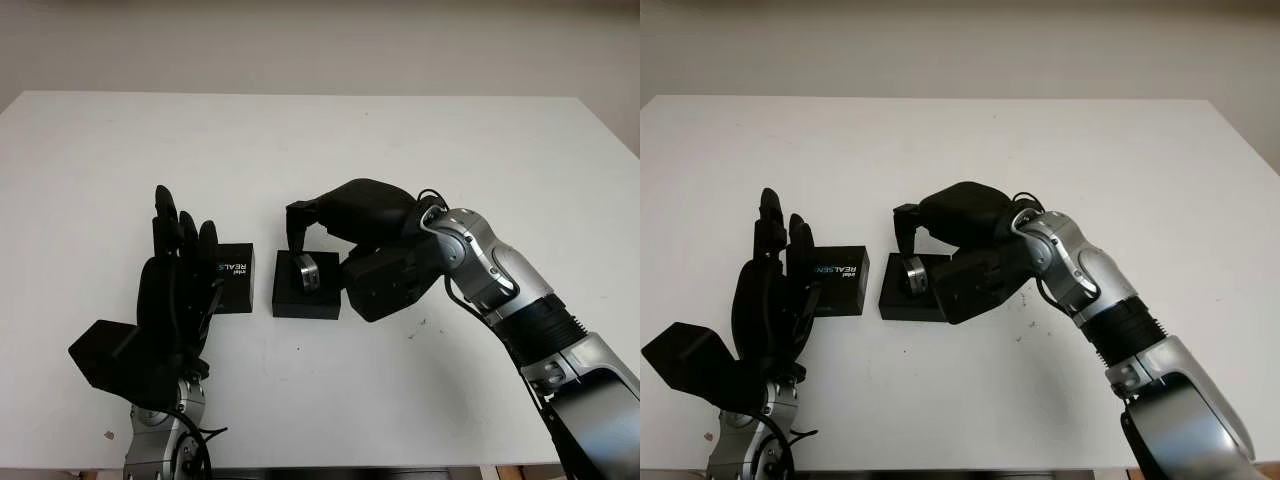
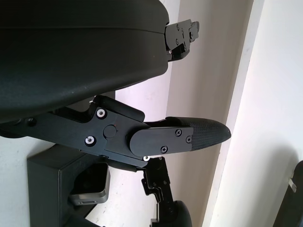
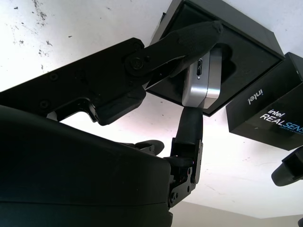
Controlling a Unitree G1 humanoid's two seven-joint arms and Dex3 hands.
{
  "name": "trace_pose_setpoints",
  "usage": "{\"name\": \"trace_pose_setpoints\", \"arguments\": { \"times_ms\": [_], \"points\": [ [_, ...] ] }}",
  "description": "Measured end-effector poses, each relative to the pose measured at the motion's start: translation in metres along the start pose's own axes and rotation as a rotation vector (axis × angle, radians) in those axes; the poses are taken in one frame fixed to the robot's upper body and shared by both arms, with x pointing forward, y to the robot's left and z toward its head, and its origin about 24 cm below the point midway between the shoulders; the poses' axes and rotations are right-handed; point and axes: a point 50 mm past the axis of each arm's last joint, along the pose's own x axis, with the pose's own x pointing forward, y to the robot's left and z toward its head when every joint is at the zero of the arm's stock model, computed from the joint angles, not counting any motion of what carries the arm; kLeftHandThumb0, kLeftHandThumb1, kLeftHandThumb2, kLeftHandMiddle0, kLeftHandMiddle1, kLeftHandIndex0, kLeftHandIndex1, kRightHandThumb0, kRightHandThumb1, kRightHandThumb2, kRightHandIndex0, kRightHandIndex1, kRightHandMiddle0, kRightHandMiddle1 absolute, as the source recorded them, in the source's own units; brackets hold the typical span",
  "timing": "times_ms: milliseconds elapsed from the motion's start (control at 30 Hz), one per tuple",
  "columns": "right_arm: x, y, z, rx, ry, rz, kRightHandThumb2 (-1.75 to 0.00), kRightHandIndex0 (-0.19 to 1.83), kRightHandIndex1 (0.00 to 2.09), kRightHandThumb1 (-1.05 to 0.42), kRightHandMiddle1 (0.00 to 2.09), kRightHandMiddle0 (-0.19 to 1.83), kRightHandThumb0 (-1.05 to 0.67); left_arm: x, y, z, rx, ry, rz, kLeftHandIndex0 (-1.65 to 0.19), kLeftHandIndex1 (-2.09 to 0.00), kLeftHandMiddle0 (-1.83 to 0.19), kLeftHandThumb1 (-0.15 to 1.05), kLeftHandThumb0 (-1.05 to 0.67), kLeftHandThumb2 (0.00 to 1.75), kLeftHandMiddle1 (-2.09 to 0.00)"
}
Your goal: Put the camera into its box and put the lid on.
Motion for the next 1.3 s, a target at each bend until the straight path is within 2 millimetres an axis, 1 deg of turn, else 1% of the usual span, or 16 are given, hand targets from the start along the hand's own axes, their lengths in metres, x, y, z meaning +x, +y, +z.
{"name": "trace_pose_setpoints", "arguments": {
  "times_ms": [333,633,833,967,1000,1067,1100,1200,1300],
  "points": [
    [0.0001,0.0017,0.0005,0.007,-0.014,-0.006,-0.05,0.39,0.1,-0.88,1.35,0.27,-0.7,0.0,-0.0001,0.0,-0.003,-0.001,0.0,0.19,-0.01,0.19,1.05,-0.66,0.44,-0.02],
    [0.0005,0.0049,-0.0006,0.008,-0.041,-0.031,-0.06,0.45,0.14,-0.9,1.33,0.35,-0.58,0.0,-0.0001,-0.0002,-0.003,0.001,0.001,0.19,-0.01,0.19,1.05,-0.67,0.44,-0.02],
    [0.0012,0.0066,-0.0003,0.009,-0.06,-0.051,-0.07,0.51,0.2,-0.94,1.41,0.45,-0.45,0.0,-0.0001,-0.0002,-0.003,0.001,0.002,0.19,-0.01,0.19,1.05,-0.66,0.44,-0.02],
    [0.0013,0.0074,-0.0005,0.005,-0.066,-0.051,-0.06,0.52,0.23,-0.95,1.44,0.46,-0.44,-0.0001,-0.0004,-0.0003,-0.007,0.001,0.002,0.19,-0.01,0.19,1.05,-0.66,0.43,-0.02],
    [0.0013,0.0073,-0.0002,0.003,-0.068,-0.051,-0.06,0.5,0.29,-0.95,1.46,0.46,-0.44,-0.0001,-0.0006,-0.0004,-0.009,0.002,0.003,0.19,-0.01,0.19,1.05,-0.66,0.43,-0.02],
    [0.0012,0.0073,0.0004,-0.005,-0.074,-0.053,-0.05,0.36,0.58,-0.95,1.46,0.46,-0.44,-0.0002,-0.0008,-0.0005,-0.011,0.002,0.004,0.19,-0.01,0.19,1.05,-0.66,0.43,-0.02],
    [0.0012,0.0074,0.0005,-0.011,-0.075,-0.053,-0.05,0.32,0.65,-0.94,1.46,0.46,-0.44,-0.0002,-0.0008,-0.0005,-0.011,0.002,0.005,0.19,-0.01,0.19,1.05,-0.67,0.43,-0.02],
    [0.0019,0.0066,0.0022,-0.042,-0.084,-0.045,-0.05,0.26,0.81,-0.93,1.48,0.48,-0.43,-0.0002,-0.0007,-0.0006,-0.009,0.003,0.007,0.19,-0.02,0.19,1.05,-0.67,0.43,-0.02],
    [0.002,0.0046,0.0031,-0.065,-0.092,-0.041,-0.05,0.25,0.87,-0.92,1.49,0.49,-0.43,-0.0002,-0.0008,-0.0006,-0.009,0.003,0.006,0.19,-0.01,0.19,1.05,-0.67,0.43,-0.02]
  ]
}}
